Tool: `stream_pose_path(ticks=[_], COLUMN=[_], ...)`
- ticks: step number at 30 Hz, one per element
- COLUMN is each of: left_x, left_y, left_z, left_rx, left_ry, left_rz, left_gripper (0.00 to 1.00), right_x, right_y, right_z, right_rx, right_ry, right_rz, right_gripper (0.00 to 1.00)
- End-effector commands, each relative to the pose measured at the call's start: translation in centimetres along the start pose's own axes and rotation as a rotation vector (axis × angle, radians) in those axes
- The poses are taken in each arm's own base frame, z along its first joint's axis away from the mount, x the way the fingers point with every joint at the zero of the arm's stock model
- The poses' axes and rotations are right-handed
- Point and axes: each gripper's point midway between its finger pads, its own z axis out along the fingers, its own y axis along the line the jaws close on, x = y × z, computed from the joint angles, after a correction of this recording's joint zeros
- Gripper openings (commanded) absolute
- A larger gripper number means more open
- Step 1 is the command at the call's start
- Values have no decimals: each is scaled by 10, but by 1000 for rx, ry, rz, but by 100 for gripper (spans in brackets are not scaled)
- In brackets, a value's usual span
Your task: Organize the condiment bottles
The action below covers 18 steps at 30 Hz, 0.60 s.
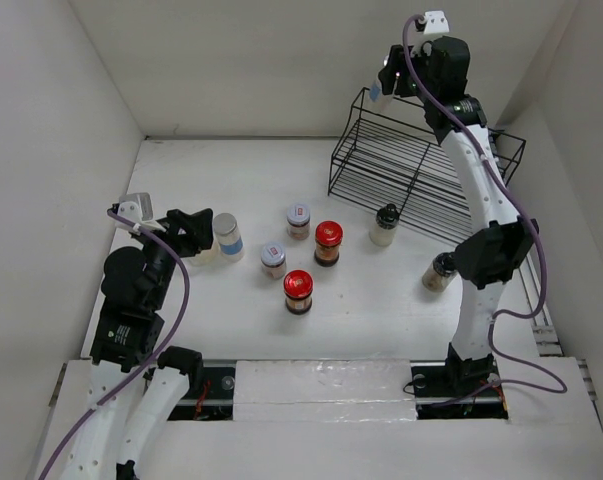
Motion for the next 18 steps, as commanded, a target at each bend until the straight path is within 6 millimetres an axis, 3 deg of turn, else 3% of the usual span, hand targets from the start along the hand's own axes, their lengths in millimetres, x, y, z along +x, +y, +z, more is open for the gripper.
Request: stream_pose_path(ticks=[1, 2, 6, 15, 18], left_x=[-9, -9, -9, -7, -7], left_y=[-3, -3, -3, -2, -2], left_z=[1, 1, 1, 3, 3], left_rx=[17, 17, 17, 13, 13], left_ry=[-38, -38, -38, -30, -30], left_rz=[11, 11, 11, 12, 12], left_gripper=[63, 63, 63, 63, 63], right_x=[-40, -40, -4, 24, 28], right_y=[9, 9, 10, -5, -1], right_z=[-9, -9, 13, 35, 40], right_rx=[-38, -38, -34, 28, -17], right_ry=[-117, -117, -50, -17, -19], right_rz=[-8, -8, -12, -19, 6], right_gripper=[38, 38, 38, 38, 40])
